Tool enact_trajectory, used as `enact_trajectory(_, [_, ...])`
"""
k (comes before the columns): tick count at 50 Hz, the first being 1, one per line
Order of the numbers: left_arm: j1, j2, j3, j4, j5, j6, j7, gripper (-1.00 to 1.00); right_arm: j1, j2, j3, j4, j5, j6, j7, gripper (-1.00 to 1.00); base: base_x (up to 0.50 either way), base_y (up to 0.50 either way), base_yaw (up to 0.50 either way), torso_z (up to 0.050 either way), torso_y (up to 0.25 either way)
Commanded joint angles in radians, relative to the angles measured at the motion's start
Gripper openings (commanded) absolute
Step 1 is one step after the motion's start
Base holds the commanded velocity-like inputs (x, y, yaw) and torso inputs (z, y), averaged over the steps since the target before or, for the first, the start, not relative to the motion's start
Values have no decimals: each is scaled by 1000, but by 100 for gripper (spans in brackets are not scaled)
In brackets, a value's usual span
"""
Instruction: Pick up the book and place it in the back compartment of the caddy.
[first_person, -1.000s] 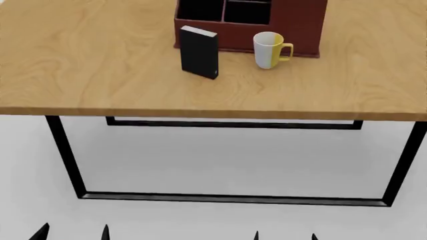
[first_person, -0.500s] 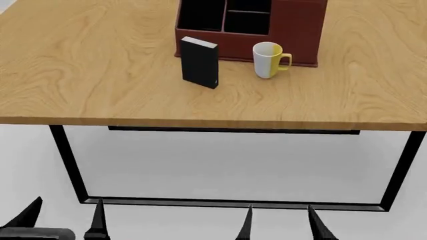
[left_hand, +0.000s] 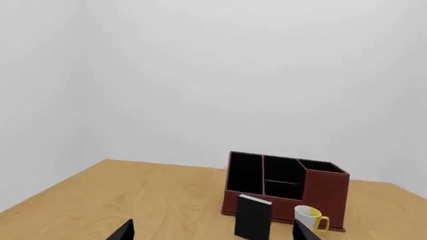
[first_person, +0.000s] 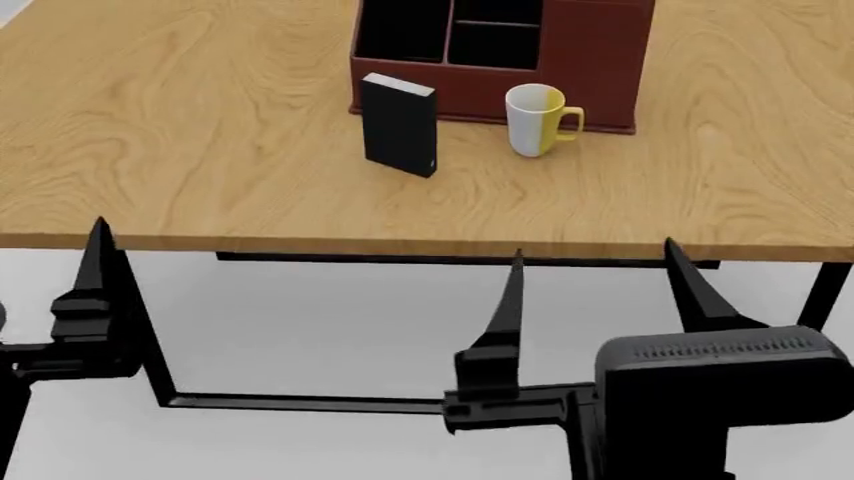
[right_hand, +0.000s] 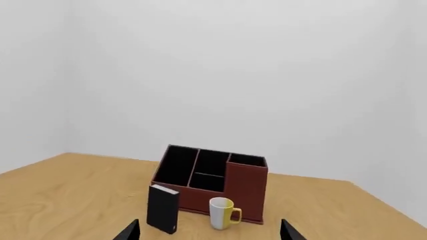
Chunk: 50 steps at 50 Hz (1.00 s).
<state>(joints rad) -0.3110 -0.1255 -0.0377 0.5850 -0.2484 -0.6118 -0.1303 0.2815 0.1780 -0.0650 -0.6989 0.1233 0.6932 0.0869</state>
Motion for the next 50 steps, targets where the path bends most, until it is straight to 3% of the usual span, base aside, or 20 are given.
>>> enact_trajectory(1, [-29, -30, -20, 55, -34, -36, 1, 100, 12, 32, -24, -77, -13, 53, 21, 100, 500, 0, 0, 0, 0])
enact_trajectory(5, [-17, -57, 19, 87, 24, -1, -13, 100, -5, 28, -3, -77, -7, 45, 31, 100, 500, 0, 0, 0, 0])
enact_trajectory(18, [-27, -61, -22, 153, -33, -74, -29, 100, -1, 39, -20, -160, -3, 113, 48, 100, 500, 0, 0, 0, 0])
enact_trajectory(50, [-23, -95, 4, 188, -14, -61, -61, 100, 40, 56, -92, -169, -16, 158, 79, 100, 500, 4, 0, 0, 1])
